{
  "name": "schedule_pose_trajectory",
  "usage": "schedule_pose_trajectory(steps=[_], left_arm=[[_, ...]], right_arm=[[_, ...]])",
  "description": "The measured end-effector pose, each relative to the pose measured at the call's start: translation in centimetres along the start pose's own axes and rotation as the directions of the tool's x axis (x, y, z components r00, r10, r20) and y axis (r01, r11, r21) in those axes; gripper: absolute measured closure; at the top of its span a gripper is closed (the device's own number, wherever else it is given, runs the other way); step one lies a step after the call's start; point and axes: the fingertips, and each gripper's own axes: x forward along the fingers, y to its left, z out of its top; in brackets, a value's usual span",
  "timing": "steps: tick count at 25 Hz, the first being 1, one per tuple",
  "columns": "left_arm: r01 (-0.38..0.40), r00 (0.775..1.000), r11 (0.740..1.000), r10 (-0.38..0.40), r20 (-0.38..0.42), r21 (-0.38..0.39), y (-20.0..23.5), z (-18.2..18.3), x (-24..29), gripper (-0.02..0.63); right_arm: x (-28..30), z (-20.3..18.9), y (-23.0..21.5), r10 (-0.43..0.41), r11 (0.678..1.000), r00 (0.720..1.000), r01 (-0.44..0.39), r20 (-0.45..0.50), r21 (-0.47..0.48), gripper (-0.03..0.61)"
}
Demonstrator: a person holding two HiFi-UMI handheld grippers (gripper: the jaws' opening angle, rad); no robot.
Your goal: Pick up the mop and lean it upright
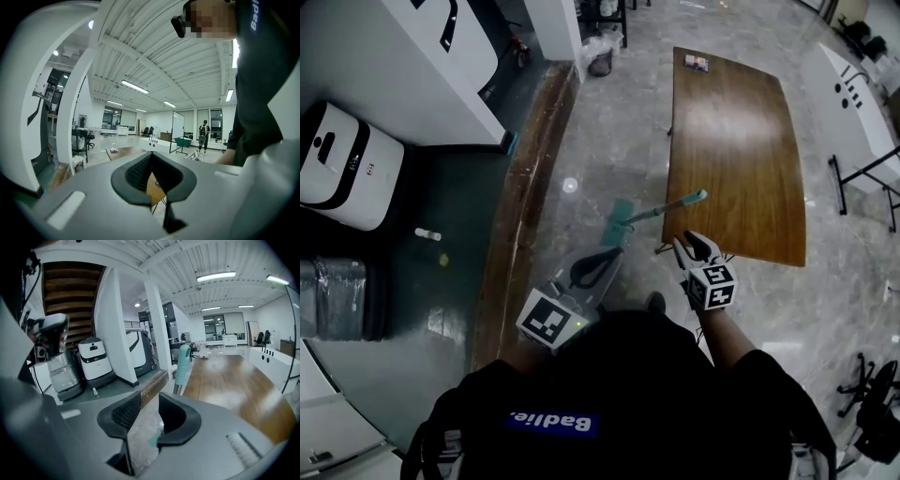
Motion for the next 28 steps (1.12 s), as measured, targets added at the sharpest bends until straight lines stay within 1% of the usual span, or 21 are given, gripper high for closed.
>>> schedule_pose_trajectory(steps=[3,6,9,11,15,19,23,27,28], left_arm=[[-0.051,0.999,0.999,0.052,-0.007,0.007,0.2,0.3,0.2,0.595],[-0.096,0.995,0.995,0.096,-0.02,0.011,0.5,0.1,0.0,0.595],[-0.14,0.99,0.99,0.14,-0.022,0.004,1.1,-0.7,-0.4,0.595],[-0.167,0.985,0.986,0.167,-0.039,0.006,1.4,-0.8,-0.5,0.595],[-0.219,0.974,0.976,0.219,-0.056,0.004,2.2,-1.2,-1.2,0.595],[-0.267,0.962,0.964,0.266,-0.069,-0.01,3.0,-1.1,-1.9,0.595],[-0.311,0.947,0.95,0.309,-0.085,-0.008,3.3,-1.6,-2.7,0.595],[-0.342,0.937,0.939,0.338,-0.091,-0.027,3.5,-1.7,-3.4,0.595],[-0.348,0.934,0.937,0.345,-0.091,-0.028,3.5,-1.7,-3.6,0.595]], right_arm=[[1.4,-1.0,-1.4,0.022,1.0,0.999,-0.021,-0.045,0.015,0.444],[3.0,-1.8,-2.3,0.039,0.999,0.996,-0.039,-0.082,0.008,0.432],[4.8,-2.3,-3.4,0.041,0.999,0.993,-0.041,-0.114,-0.002,0.413],[6.0,-2.8,-4.3,0.039,0.999,0.989,-0.039,-0.139,-0.003,0.4],[8.6,-4.2,-5.7,0.04,0.999,0.981,-0.034,-0.188,0.039,0.37],[10.4,-4.4,-6.5,0.04,0.998,0.978,-0.029,-0.206,0.056,0.347],[12.2,-4.3,-7.1,0.035,0.999,0.977,-0.026,-0.21,0.046,0.336],[13.5,-3.7,-7.4,0.021,1.0,0.979,-0.015,-0.202,0.027,0.336],[13.7,-3.6,-7.4,0.017,1.0,0.98,-0.013,-0.197,0.024,0.344]])
